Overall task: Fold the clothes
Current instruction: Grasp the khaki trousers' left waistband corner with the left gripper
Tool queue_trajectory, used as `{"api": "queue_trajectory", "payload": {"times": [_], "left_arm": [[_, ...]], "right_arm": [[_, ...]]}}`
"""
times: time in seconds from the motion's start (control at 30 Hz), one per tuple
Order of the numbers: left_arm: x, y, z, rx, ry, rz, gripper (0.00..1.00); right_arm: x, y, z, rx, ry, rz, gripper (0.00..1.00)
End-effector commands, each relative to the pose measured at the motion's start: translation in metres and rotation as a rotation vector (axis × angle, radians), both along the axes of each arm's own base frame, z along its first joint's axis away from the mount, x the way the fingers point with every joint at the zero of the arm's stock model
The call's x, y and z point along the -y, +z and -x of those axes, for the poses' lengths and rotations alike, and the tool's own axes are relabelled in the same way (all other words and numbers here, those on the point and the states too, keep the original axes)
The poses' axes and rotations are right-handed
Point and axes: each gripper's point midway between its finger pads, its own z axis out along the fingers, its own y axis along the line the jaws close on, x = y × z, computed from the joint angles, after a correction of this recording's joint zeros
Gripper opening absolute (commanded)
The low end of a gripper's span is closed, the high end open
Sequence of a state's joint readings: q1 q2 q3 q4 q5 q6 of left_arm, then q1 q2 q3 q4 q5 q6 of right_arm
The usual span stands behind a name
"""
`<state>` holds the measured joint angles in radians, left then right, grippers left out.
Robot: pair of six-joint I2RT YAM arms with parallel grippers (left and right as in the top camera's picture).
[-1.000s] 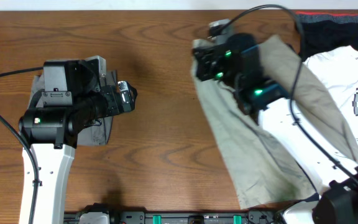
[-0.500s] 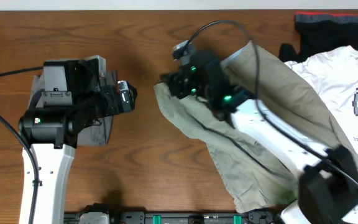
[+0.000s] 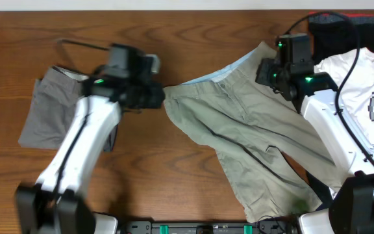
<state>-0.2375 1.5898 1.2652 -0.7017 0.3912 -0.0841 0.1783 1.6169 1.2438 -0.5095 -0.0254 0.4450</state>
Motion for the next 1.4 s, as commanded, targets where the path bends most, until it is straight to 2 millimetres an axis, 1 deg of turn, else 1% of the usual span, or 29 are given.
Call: {"api": "queue_trajectory", "payload": {"times": [0.0,0.1,0.13,0.23,0.3,0.43,0.5,0.57,0.6,0.67,0.77,0.8,0.87,0.93,1.03,1.07,1.2,1.3,1.37], "left_arm": [[0.010,-0.036,-0.015,-0.005,-0.041,-0.083,0.06],[0.016,-0.061,-0.029,0.002,-0.045,-0.124,0.06],[0.017,-0.073,-0.035,0.003,-0.044,-0.143,0.06],[0.012,-0.098,-0.042,-0.010,-0.028,-0.209,0.06],[0.006,-0.119,-0.044,-0.032,-0.024,-0.252,0.06],[-0.002,-0.154,-0.042,-0.085,-0.028,-0.313,0.06],[-0.009,-0.172,-0.037,-0.127,-0.013,-0.352,0.06],[-0.027,-0.184,-0.028,-0.183,0.061,-0.432,0.06],[-0.040,-0.188,-0.022,-0.215,0.120,-0.487,0.06],[-0.064,-0.190,-0.007,-0.279,0.227,-0.588,0.06],[-0.090,-0.187,0.013,-0.361,0.336,-0.672,0.06],[-0.100,-0.185,0.021,-0.397,0.378,-0.694,0.06],[-0.112,-0.183,0.035,-0.471,0.437,-0.706,0.06],[-0.115,-0.182,0.046,-0.531,0.444,-0.692,0.06],[-0.120,-0.179,0.056,-0.573,0.430,-0.707,0.06],[-0.119,-0.179,0.057,-0.576,0.426,-0.709,0.06],[-0.115,-0.177,0.060,-0.590,0.419,-0.696,0.06],[-0.110,-0.176,0.060,-0.598,0.418,-0.662,0.06],[-0.107,-0.171,0.058,-0.586,0.421,-0.642,0.06]], "right_arm": [[0.005,-0.004,0.003,-0.027,-0.032,-0.021,0.06],[0.006,-0.008,0.007,-0.051,-0.033,-0.017,0.06],[0.006,-0.010,0.008,-0.059,-0.033,-0.015,0.06],[0.007,-0.013,0.013,-0.080,-0.033,-0.012,0.07],[0.008,-0.015,0.016,-0.096,-0.033,-0.009,0.07],[0.008,-0.017,0.019,-0.110,-0.034,-0.006,0.08],[0.008,-0.017,0.019,-0.110,-0.034,-0.007,0.09],[0.008,-0.017,0.019,-0.109,-0.034,-0.006,0.09],[0.008,-0.017,0.018,-0.109,-0.034,-0.006,0.10],[0.007,-0.021,0.015,-0.106,-0.036,-0.008,0.11],[0.005,-0.032,0.005,-0.106,-0.043,-0.015,0.11],[0.004,-0.043,0.000,-0.115,-0.052,-0.020,0.11],[0.003,-0.061,-0.009,-0.127,-0.057,-0.023,0.11],[-0.002,-0.080,-0.017,-0.142,-0.049,-0.038,0.10],[-0.022,-0.117,-0.029,-0.170,-0.015,-0.128,0.03],[-0.025,-0.126,-0.031,-0.178,-0.020,-0.146,0.01],[-0.044,-0.170,-0.042,-0.205,-0.043,-0.242,0.01],[-0.056,-0.197,-0.050,-0.208,-0.084,-0.308,0.01],[-0.064,-0.216,-0.058,-0.213,-0.117,-0.348,0.01]]}}
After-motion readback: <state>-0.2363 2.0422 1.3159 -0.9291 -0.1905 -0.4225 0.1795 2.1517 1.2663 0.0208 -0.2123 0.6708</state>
